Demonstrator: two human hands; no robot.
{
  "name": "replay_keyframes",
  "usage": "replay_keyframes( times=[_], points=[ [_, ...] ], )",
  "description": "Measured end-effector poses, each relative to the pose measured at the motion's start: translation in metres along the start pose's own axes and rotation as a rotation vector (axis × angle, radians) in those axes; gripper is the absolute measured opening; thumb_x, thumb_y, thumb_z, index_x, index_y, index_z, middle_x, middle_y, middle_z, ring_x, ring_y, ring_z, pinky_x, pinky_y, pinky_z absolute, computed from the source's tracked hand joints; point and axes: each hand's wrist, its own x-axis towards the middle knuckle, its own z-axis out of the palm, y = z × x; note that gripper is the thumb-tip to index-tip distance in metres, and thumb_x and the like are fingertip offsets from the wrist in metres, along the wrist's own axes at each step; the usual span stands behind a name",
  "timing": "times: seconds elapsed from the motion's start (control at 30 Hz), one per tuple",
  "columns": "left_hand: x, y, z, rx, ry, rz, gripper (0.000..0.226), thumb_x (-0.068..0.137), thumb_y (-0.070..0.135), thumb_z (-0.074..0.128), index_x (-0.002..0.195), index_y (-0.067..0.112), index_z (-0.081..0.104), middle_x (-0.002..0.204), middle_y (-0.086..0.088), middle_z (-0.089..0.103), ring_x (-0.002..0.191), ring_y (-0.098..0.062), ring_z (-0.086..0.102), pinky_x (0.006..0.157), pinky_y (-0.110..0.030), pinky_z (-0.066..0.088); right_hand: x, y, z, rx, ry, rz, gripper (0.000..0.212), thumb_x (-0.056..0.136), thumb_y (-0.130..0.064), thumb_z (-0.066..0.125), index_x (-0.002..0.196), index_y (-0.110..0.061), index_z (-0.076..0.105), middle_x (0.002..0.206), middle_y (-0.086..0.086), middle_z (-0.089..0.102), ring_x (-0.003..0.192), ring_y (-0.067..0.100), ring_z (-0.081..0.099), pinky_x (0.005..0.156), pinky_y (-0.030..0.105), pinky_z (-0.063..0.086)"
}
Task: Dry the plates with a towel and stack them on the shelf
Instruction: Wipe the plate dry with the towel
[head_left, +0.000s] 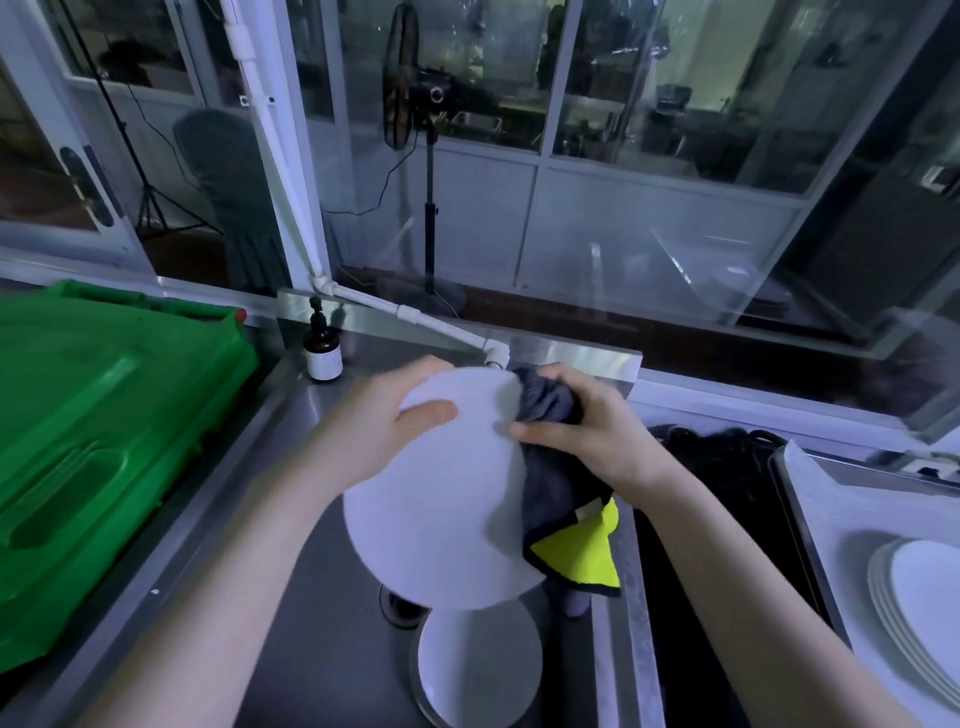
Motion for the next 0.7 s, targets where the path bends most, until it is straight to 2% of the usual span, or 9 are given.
replay_keyframes(
  times=[0.07, 0.13, 0.27, 0.37, 0.4, 0.47, 0.57, 0.63, 0.7],
  points=[
    [0.003, 0.007, -0.002, 0.068, -0.128, 0.050, 0.037, 0.092, 0.034, 0.071, 0.113, 0.059, 0.054, 0.111, 0.028, 0.067, 0.106, 0.014, 0.055, 0.083, -0.002, 0.038, -0.001, 0.000, 0.009, -0.049, -0.056, 0.002, 0.029, 0.072, -0.007, 0.084, 0.091, -0.018, 0.066, 0.087, -0.010, 0.066, 0.084, 0.003, 0.057, 0.086, 0.020, 0.046],
    [0.002, 0.008, -0.002, -0.018, -0.066, 0.028, 0.045, 0.088, 0.033, 0.075, 0.117, 0.061, 0.056, 0.109, 0.035, 0.065, 0.104, 0.022, 0.053, 0.080, 0.002, 0.037, -0.005, 0.005, 0.014, -0.028, -0.018, -0.006, 0.029, 0.073, -0.005, 0.082, 0.094, -0.018, 0.068, 0.090, -0.009, 0.069, 0.087, 0.004, 0.060, 0.087, 0.023, 0.049],
    [-0.016, -0.008, 0.017, -0.386, 0.507, -0.113, 0.017, 0.093, 0.036, 0.066, 0.109, 0.043, 0.067, 0.086, 0.025, 0.070, 0.080, 0.006, 0.061, 0.071, -0.013, 0.044, -0.012, 0.019, 0.020, 0.242, 0.269, 0.079, 0.029, 0.078, 0.004, 0.075, 0.104, -0.006, 0.066, 0.102, 0.014, 0.071, 0.097, 0.027, 0.066, 0.096, 0.049, 0.051],
    [-0.034, -0.008, 0.054, -0.606, 0.744, -0.226, 0.013, 0.099, 0.043, 0.051, 0.097, 0.047, 0.064, 0.090, 0.032, 0.065, 0.086, 0.014, 0.057, 0.080, -0.017, 0.045, -0.017, 0.030, 0.034, 0.574, 0.482, 0.210, 0.028, 0.083, 0.004, 0.069, 0.110, -0.002, 0.063, 0.108, 0.022, 0.070, 0.100, 0.035, 0.066, 0.095, 0.050, 0.053],
    [-0.037, -0.006, 0.063, -0.660, 0.754, -0.255, 0.016, 0.101, 0.040, 0.051, 0.102, 0.051, 0.062, 0.097, 0.033, 0.065, 0.094, 0.014, 0.058, 0.086, -0.016, 0.044, -0.019, 0.032, 0.039, 0.648, 0.507, 0.228, 0.028, 0.084, 0.004, 0.068, 0.110, -0.002, 0.063, 0.107, 0.021, 0.070, 0.100, 0.033, 0.066, 0.092, 0.047, 0.054],
    [-0.036, -0.007, 0.070, -0.687, 0.742, -0.268, 0.017, 0.105, 0.032, 0.051, 0.114, 0.043, 0.059, 0.111, 0.026, 0.068, 0.109, 0.005, 0.060, 0.093, -0.018, 0.044, -0.021, 0.034, 0.041, 0.675, 0.508, 0.238, 0.028, 0.084, 0.004, 0.068, 0.111, -0.002, 0.062, 0.108, 0.020, 0.071, 0.101, 0.033, 0.067, 0.092, 0.045, 0.055],
    [-0.031, -0.014, 0.055, -0.583, 0.651, -0.215, 0.016, 0.105, 0.026, 0.050, 0.116, 0.028, 0.062, 0.104, 0.019, 0.071, 0.100, -0.004, 0.064, 0.079, -0.014, 0.049, -0.019, 0.029, 0.027, 0.522, 0.430, 0.202, 0.029, 0.083, 0.004, 0.069, 0.110, -0.001, 0.061, 0.112, 0.024, 0.068, 0.108, 0.039, 0.064, 0.100, 0.052, 0.049],
    [-0.026, -0.013, 0.036, -0.456, 0.541, -0.157, 0.015, 0.104, 0.025, 0.051, 0.115, 0.029, 0.061, 0.099, 0.019, 0.071, 0.091, 0.000, 0.063, 0.073, -0.013, 0.048, -0.012, 0.020, 0.014, 0.377, 0.354, 0.147, 0.028, 0.081, 0.004, 0.071, 0.107, -0.002, 0.062, 0.111, 0.024, 0.068, 0.108, 0.040, 0.063, 0.100, 0.055, 0.048],
    [-0.017, -0.009, 0.017, -0.290, 0.384, -0.079, 0.012, 0.103, 0.026, 0.053, 0.110, 0.030, 0.062, 0.092, 0.014, 0.069, 0.082, -0.003, 0.062, 0.069, -0.011, 0.043, -0.004, 0.007, 0.003, 0.248, 0.251, 0.072, 0.029, 0.078, 0.002, 0.075, 0.103, -0.005, 0.063, 0.104, 0.017, 0.070, 0.101, 0.031, 0.065, 0.098, 0.047, 0.051]
  ],
)
